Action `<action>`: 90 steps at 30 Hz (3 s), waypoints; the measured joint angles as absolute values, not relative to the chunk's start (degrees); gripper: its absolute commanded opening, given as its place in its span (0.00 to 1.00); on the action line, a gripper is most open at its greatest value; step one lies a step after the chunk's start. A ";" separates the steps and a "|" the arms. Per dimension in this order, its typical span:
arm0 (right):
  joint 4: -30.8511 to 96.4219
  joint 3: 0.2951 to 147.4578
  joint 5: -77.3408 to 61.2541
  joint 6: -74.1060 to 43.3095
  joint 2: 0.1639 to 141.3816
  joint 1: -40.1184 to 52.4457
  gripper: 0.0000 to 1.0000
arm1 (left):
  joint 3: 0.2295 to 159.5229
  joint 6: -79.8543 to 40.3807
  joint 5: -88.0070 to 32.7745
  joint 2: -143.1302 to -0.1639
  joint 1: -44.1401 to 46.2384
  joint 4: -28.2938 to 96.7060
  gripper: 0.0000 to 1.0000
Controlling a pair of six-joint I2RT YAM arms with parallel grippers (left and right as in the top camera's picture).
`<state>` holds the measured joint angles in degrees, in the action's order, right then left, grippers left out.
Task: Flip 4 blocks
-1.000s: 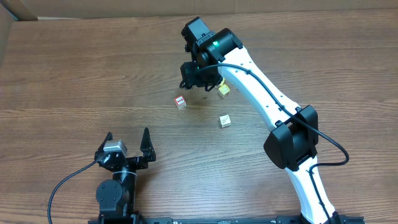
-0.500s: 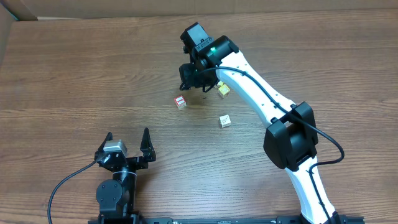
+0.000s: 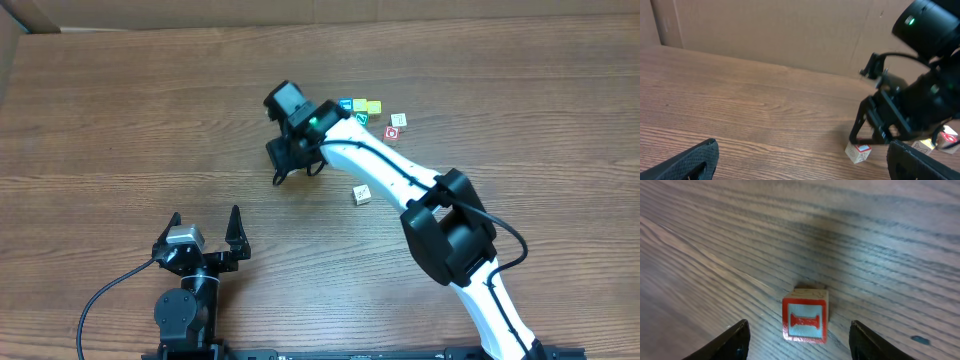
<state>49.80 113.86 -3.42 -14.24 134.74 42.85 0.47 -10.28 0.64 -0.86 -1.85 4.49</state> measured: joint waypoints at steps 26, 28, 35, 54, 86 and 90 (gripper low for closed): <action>44.21 109.25 1.08 -13.63 134.74 43.72 0.30 | 0.47 -10.28 0.67 -0.86 -1.85 4.49 1.00; 44.21 109.27 1.06 -13.47 134.74 43.72 0.29 | 0.47 -10.28 0.64 -0.86 -1.85 4.49 1.00; 49.58 110.69 1.04 -13.45 134.74 43.70 0.29 | 0.47 -10.28 0.64 -0.86 -1.85 4.51 1.00; 74.39 111.68 1.10 -15.22 130.89 43.11 0.25 | 0.47 -10.28 0.64 -0.86 -1.85 4.49 1.00; 74.48 111.68 -3.86 -16.32 130.89 41.50 0.04 | 0.47 -10.28 0.67 -0.86 -1.85 4.49 1.00; 75.26 111.68 -8.05 -16.53 130.89 41.60 0.04 | 0.47 -10.28 0.64 -0.86 -1.85 4.51 1.00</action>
